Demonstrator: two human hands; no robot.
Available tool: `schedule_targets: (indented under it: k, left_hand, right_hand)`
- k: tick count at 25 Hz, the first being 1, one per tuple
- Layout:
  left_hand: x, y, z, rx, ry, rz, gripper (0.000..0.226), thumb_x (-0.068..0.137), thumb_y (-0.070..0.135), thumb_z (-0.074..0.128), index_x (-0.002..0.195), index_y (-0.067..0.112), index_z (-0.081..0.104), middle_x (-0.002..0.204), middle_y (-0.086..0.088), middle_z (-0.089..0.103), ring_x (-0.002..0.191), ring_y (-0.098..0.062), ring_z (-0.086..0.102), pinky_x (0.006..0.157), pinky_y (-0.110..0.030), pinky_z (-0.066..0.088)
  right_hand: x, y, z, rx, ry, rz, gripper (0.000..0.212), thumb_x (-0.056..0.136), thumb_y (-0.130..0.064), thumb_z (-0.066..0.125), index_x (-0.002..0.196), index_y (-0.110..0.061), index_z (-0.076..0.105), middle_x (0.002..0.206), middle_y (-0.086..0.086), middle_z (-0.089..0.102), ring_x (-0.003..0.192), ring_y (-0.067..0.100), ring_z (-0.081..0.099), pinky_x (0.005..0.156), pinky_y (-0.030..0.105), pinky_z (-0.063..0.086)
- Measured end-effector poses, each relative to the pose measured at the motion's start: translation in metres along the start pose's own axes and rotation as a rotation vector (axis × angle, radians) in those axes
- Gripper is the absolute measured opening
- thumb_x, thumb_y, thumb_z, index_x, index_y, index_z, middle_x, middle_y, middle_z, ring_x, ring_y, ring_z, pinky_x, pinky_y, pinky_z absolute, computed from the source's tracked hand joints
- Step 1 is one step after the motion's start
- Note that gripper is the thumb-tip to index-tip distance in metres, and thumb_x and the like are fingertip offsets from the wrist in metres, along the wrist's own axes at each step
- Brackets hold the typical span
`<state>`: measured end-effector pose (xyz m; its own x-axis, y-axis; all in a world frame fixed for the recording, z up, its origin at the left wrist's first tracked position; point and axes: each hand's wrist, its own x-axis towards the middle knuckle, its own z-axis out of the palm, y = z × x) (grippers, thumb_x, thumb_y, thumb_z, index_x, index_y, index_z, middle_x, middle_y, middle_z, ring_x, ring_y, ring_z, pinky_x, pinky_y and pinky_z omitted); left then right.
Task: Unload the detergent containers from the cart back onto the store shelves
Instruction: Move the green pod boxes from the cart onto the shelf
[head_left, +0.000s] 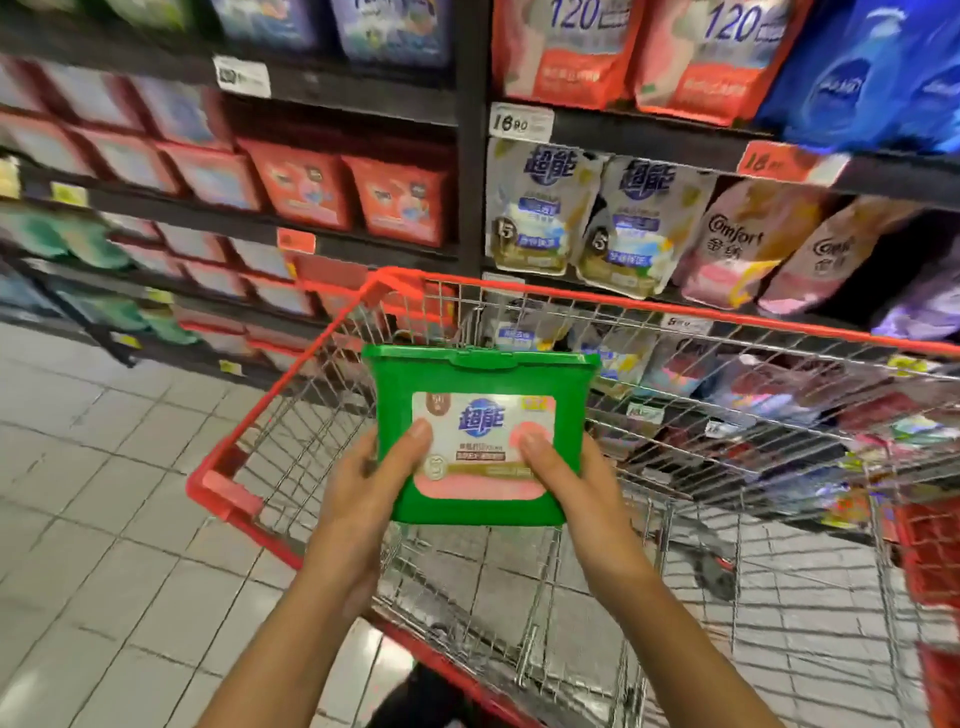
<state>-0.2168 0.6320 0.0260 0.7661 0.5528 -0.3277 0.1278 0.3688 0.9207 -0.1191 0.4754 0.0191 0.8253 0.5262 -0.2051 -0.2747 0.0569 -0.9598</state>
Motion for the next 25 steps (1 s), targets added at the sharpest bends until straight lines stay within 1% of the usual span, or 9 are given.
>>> schedule_targets:
  k: [2,4,9,13,15,18,21,23,25]
  left_hand:
    - [-0.022,0.001,-0.016,-0.059,0.066,0.034,0.057,0.068,0.046,0.07,0.115,0.015,0.066,0.1,-0.008,0.076,0.089,-0.024,0.073,0.067,-0.025,0.058]
    - [-0.039,0.006,-0.039,-0.095,0.147,0.081,0.057,0.067,0.045,0.07,0.114,0.013,0.067,0.099,-0.009,0.076,0.086,-0.023,0.074,0.064,-0.021,0.057]
    - [-0.07,0.022,-0.102,-0.172,0.35,0.163,0.062,0.063,0.048,0.071,0.111,0.01,0.067,0.097,-0.01,0.076,0.082,-0.022,0.074,0.063,-0.022,0.056]
    - [-0.086,0.035,-0.168,-0.213,0.447,0.212,0.063,0.063,0.047,0.071,0.113,0.008,0.065,0.097,-0.011,0.076,0.083,-0.023,0.073,0.064,-0.021,0.056]
    - [-0.091,0.045,-0.206,-0.218,0.47,0.229,0.06,0.064,0.045,0.07,0.111,0.008,0.066,0.096,-0.011,0.076,0.081,-0.021,0.073,0.064,-0.02,0.056]
    - [-0.094,0.063,-0.266,-0.202,0.474,0.255,0.058,0.067,0.044,0.068,0.113,0.01,0.066,0.1,-0.011,0.075,0.086,-0.023,0.073,0.066,-0.02,0.056]
    - [-0.092,0.081,-0.317,-0.184,0.485,0.268,0.059,0.065,0.043,0.069,0.112,0.009,0.067,0.098,-0.011,0.076,0.082,-0.02,0.073,0.063,-0.019,0.055]
    - [-0.085,0.093,-0.346,-0.186,0.486,0.28,0.061,0.064,0.044,0.07,0.113,0.008,0.066,0.099,-0.011,0.076,0.083,-0.021,0.073,0.064,-0.02,0.055]
    - [-0.076,0.103,-0.368,-0.183,0.475,0.284,0.064,0.064,0.046,0.071,0.115,0.009,0.064,0.1,-0.011,0.075,0.085,-0.022,0.073,0.065,-0.022,0.056]
  right_hand:
    - [-0.008,-0.001,0.018,-0.016,-0.078,0.007,0.058,0.075,-0.045,0.072,0.125,-0.02,0.056,0.112,-0.004,0.072,0.099,0.013,0.07,0.078,0.021,0.056]
    - [-0.013,-0.002,0.044,-0.026,-0.155,0.01,0.059,0.073,-0.046,0.072,0.123,-0.018,0.058,0.109,-0.004,0.073,0.096,0.013,0.071,0.073,0.018,0.055]
    - [-0.016,0.0,0.118,-0.094,-0.332,-0.012,0.048,0.077,-0.039,0.069,0.118,-0.015,0.061,0.107,0.003,0.074,0.095,0.02,0.072,0.076,0.026,0.058]
    - [-0.016,0.01,0.191,-0.099,-0.406,-0.029,0.047,0.075,-0.035,0.069,0.114,-0.011,0.063,0.104,0.005,0.075,0.093,0.022,0.072,0.071,0.023,0.057]
    - [-0.016,0.019,0.232,-0.111,-0.46,-0.036,0.047,0.076,-0.035,0.068,0.115,-0.009,0.063,0.104,0.005,0.075,0.092,0.021,0.072,0.069,0.02,0.055]
    - [-0.018,0.03,0.295,-0.082,-0.487,-0.044,0.043,0.074,-0.032,0.069,0.111,-0.011,0.064,0.099,0.002,0.076,0.086,0.015,0.073,0.065,0.017,0.054]
    - [-0.018,0.04,0.348,-0.057,-0.475,-0.055,0.042,0.073,-0.032,0.072,0.108,-0.01,0.066,0.098,0.004,0.076,0.086,0.019,0.073,0.066,0.02,0.055]
    - [-0.013,0.043,0.38,-0.049,-0.47,-0.058,0.046,0.073,-0.033,0.078,0.111,-0.01,0.065,0.102,0.007,0.075,0.091,0.023,0.072,0.07,0.024,0.056]
    - [-0.004,0.044,0.405,-0.042,-0.472,-0.046,0.05,0.072,-0.035,0.079,0.114,-0.01,0.064,0.104,0.008,0.075,0.094,0.025,0.072,0.072,0.025,0.057]
